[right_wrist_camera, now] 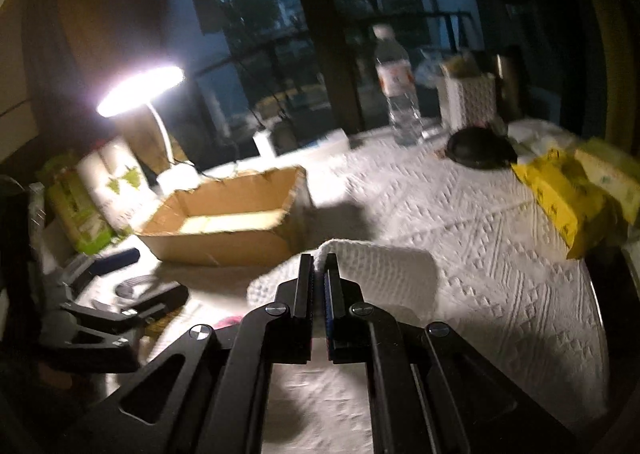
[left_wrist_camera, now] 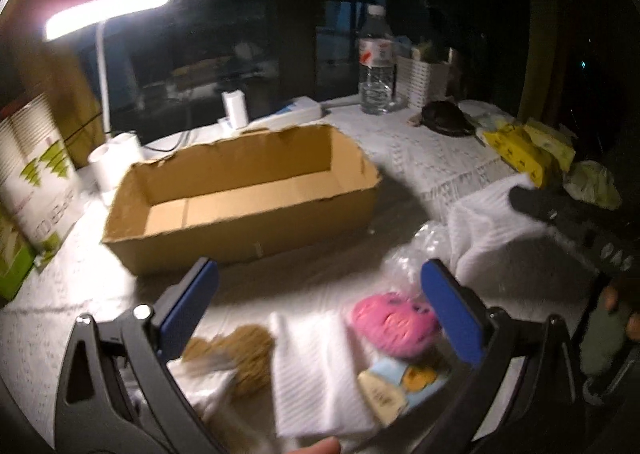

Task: Organize soft objects
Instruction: 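Lift the white towel with the right gripper while the left gripper reaches toward the bubble wrap, then grasp the clear bubble wrap with the left gripper while the right gripper holds the towel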

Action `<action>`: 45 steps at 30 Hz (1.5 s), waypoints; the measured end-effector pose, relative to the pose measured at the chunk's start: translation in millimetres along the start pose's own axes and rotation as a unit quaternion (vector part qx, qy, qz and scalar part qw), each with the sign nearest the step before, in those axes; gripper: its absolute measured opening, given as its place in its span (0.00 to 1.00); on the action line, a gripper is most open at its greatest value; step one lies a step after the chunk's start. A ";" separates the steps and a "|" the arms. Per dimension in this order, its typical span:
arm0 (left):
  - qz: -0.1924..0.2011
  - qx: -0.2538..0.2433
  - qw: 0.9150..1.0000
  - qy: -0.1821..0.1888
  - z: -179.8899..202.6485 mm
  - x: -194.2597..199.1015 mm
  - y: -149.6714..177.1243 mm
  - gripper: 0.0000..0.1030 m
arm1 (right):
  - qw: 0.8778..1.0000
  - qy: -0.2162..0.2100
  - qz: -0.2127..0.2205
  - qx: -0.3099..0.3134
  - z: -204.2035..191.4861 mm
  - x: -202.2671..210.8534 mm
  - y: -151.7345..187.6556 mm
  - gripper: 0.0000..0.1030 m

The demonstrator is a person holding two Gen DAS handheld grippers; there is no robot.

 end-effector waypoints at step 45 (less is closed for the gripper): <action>-0.132 -0.008 0.990 0.052 22.7 -93.0 -13.7 0.80 | 0.989 -0.073 -0.125 0.011 16.2 -83.0 13.5 0.04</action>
Point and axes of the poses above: each gripper's, at about its wrist camera, not at the fingertips, and x roughly against the way its jaws point, z to its right, y to its underside, the point moved 6 cm from there along -x, roughly the way its jaws point, and after that the axes turned 6 degrees about -z, right-handed, at the moved point
